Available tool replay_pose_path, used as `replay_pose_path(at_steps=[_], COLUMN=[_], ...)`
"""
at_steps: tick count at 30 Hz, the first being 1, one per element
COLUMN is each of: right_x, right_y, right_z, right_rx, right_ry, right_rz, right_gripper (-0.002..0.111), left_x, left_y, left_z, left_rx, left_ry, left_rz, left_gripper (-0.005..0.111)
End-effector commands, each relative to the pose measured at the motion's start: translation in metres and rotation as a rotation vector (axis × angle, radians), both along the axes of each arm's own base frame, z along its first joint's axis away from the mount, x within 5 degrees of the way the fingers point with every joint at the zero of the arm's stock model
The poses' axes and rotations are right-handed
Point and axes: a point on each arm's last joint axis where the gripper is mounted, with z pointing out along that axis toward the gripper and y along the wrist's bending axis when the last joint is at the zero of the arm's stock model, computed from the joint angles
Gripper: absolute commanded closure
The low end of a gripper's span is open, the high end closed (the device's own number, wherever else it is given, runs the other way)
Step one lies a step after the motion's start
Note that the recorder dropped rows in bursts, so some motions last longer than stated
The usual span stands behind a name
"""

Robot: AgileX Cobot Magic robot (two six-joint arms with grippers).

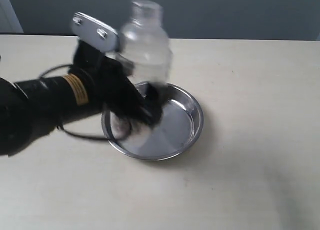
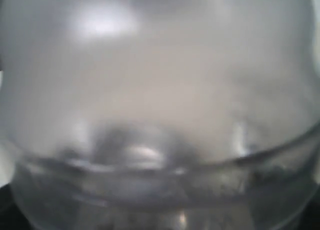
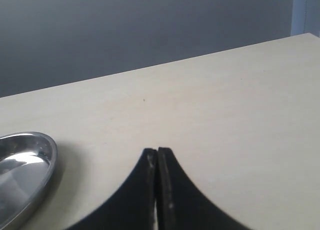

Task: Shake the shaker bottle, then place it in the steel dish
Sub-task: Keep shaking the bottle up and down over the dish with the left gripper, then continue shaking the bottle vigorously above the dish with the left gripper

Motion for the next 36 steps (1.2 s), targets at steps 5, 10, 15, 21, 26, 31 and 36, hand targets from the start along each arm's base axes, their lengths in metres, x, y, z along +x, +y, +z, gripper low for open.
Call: replay_pose_path(at_steps=[5, 10, 15, 21, 26, 31, 36], right_x=[0.000, 0.000, 0.000, 0.000, 0.000, 0.000, 0.000], right_y=[0.000, 0.000, 0.000, 0.000, 0.000, 0.000, 0.000], right_z=[0.001, 0.001, 0.001, 0.001, 0.001, 0.001, 0.001], right_rx=[-0.005, -0.005, -0.005, -0.007, -0.005, -0.005, -0.005], right_ry=[-0.010, -0.010, -0.010, -0.010, -0.010, -0.010, -0.012], right_rz=[0.002, 0.002, 0.002, 0.002, 0.002, 0.002, 0.001], right_gripper=[0.109, 0.109, 0.109, 0.109, 0.109, 0.109, 0.109], left_x=[-0.001, 0.014, 0.020, 0.038, 0.005, 0.021, 0.027], left_y=[-0.014, -0.006, -0.016, -0.003, -0.019, -0.015, -0.002], left_z=[0.090, 0.068, 0.024, -0.002, 0.094, 0.040, 0.017], left_rx=[-0.292, 0.021, -0.018, 0.010, -0.139, -0.150, 0.009], left_ry=[-0.348, -0.154, -0.033, 0.092, -0.265, -0.118, -0.007], left_rz=[-0.087, -0.044, -0.036, 0.073, -0.099, -0.051, 0.005], left_gripper=[0.106, 0.106, 0.106, 0.106, 0.106, 0.106, 0.106])
